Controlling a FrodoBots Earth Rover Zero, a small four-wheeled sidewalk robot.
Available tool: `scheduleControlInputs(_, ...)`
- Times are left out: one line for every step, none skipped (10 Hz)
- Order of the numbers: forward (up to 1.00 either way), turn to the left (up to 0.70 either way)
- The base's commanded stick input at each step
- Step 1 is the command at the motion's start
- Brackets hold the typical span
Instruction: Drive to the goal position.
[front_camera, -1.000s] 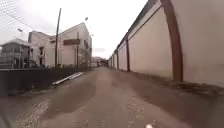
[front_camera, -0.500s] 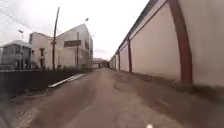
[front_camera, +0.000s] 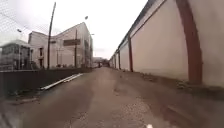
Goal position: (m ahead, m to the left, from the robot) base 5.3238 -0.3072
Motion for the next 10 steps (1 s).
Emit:
scheduleControlInputs(0.70, 0.00)
scheduleControlInputs(0.70, 0.00)
scheduleControlInputs(0.70, 0.00)
scheduleControlInputs(0.70, 0.00)
scheduleControlInputs(0.70, 0.00)
scheduleControlInputs(0.70, 0.00)
scheduleControlInputs(0.70, 0.00)
scheduleControlInputs(0.70, 0.00)
scheduleControlInputs(0.70, 0.00)
scheduleControlInputs(0.70, 0.00)
